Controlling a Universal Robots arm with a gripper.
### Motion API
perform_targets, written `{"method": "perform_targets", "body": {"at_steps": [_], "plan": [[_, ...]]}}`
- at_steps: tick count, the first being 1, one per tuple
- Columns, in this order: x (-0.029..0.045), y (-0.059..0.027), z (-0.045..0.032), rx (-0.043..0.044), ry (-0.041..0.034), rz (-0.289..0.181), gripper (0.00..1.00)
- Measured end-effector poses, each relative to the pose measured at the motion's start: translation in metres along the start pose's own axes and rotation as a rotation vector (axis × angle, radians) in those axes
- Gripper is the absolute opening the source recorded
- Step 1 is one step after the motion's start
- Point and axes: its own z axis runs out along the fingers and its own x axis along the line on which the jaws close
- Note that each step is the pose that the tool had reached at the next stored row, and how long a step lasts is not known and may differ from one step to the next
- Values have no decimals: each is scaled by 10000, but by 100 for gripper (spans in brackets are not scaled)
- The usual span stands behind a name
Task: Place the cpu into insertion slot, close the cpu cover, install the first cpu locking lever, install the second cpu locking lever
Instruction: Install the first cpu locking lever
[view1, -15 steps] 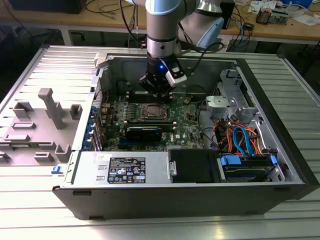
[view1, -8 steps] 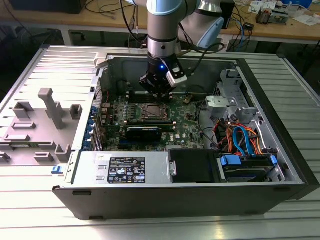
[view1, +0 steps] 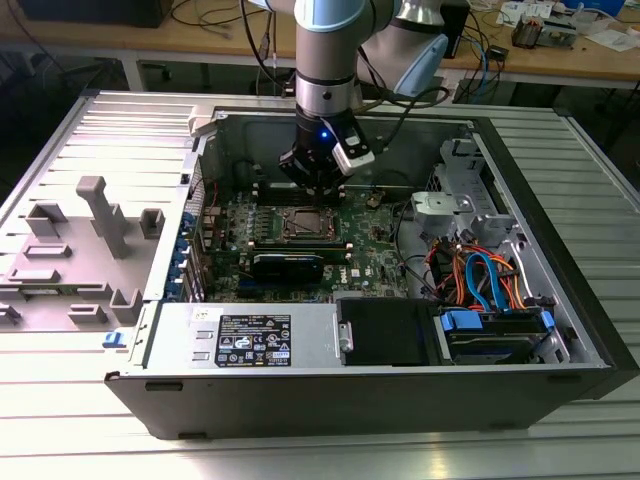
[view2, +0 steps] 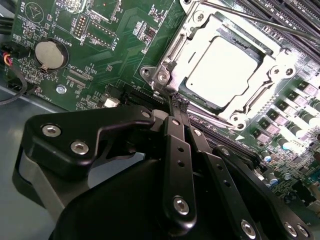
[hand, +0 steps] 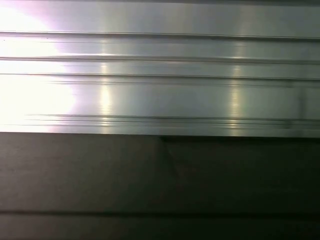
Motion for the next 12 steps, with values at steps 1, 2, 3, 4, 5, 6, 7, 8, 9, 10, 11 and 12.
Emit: {"method": "perform_targets", "body": {"at_steps": [1,2,3,4,5,6,7,8,9,10,11,12], "plan": [[-7,0,1,-1,15,4,11],[-12,0,2,-2,31,5,11],[-18,0,2,-3,57,4,11],[-21,0,1,-4,74,4,11],[-23,-1,1,-4,87,4,11],[-23,0,0,-4,92,4,11],[-23,0,0,-4,94,4,11],[-21,0,0,-3,93,5,11],[-13,1,1,-4,93,4,11],[-4,1,0,-4,94,4,11],[-3,0,0,-3,95,4,11],[-3,0,0,-3,96,3,11]]}}
